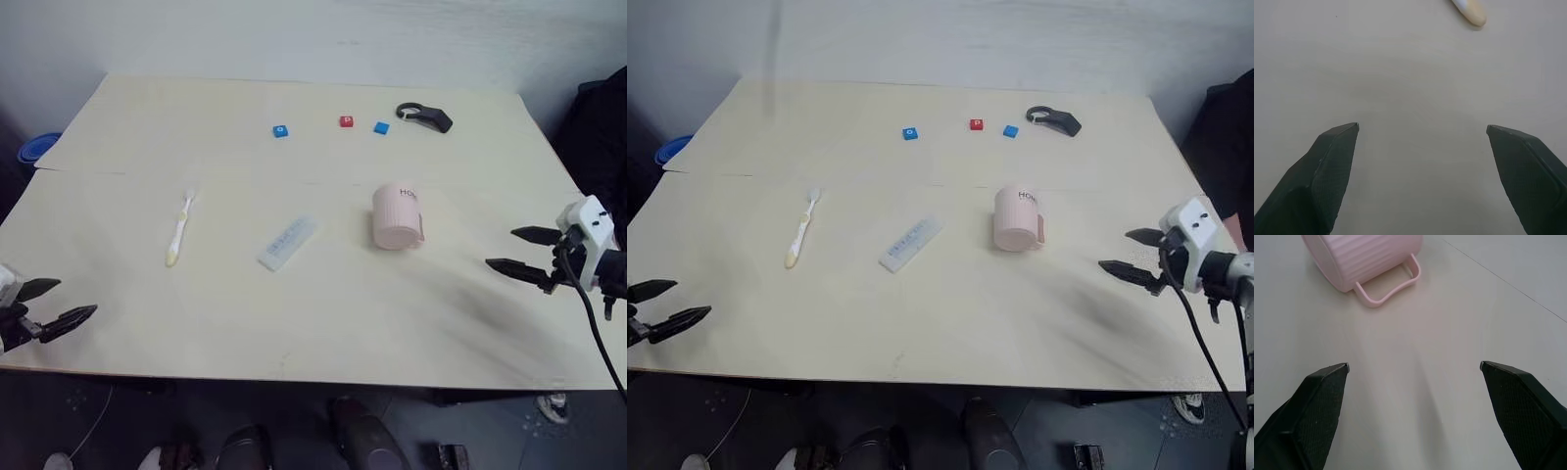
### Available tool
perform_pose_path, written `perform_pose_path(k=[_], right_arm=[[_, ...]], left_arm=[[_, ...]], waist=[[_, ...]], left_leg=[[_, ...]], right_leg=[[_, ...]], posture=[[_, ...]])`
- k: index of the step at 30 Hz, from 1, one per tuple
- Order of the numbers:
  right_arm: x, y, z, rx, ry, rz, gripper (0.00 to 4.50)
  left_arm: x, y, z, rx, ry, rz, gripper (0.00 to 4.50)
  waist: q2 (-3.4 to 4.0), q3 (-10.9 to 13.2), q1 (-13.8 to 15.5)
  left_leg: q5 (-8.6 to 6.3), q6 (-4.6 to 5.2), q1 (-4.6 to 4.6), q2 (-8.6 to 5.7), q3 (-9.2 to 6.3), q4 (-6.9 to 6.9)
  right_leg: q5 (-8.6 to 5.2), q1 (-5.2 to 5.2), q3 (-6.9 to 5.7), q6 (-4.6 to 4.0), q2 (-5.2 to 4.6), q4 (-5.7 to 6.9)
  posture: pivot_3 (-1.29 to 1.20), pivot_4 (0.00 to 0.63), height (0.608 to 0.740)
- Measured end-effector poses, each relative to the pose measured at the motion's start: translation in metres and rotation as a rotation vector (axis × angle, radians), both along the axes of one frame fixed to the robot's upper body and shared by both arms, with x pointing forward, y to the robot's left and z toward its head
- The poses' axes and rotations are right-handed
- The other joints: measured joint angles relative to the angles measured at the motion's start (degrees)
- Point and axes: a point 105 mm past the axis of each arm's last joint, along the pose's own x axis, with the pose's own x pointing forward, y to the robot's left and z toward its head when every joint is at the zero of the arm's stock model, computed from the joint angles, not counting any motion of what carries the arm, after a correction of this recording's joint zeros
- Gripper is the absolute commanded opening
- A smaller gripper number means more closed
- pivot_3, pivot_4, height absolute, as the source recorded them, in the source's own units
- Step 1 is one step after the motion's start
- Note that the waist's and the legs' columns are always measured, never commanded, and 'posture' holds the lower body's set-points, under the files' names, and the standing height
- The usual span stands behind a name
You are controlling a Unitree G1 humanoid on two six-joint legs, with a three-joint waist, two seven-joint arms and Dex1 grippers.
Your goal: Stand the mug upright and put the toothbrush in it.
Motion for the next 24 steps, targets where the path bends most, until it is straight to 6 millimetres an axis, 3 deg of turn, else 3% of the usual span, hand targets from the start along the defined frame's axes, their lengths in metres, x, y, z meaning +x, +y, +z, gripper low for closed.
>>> perform_pose_path(k=[15, 24], right_arm=[[-0.003, 0.004, -0.006, -0.009, 0.017, -0.007, 4.50], [-0.007, 0.018, -0.001, 0.053, 0.046, 0.037, 4.50]], left_arm=[[0.012, -0.001, 0.003, -0.004, -0.021, 0.022, 4.44], [0.013, -0.020, 0.003, -0.070, -0.036, -0.051, 4.44]], waist=[[0.00, 0.00, 0.00], [-0.01, -0.01, 0.08]], left_leg=[[0.01, -0.01, 0.00, 0.00, 0.01, 0.02], [0.01, -0.01, 0.00, 0.00, -0.02, 0.03]], right_leg=[[0.02, 0.00, 0.01, 0.03, 0.04, 0.03], [0.02, 0.00, 0.00, 0.04, 0.04, 0.06]], posture=[[0.00, 0.150, 0.740], [0.00, 0.150, 0.740]])
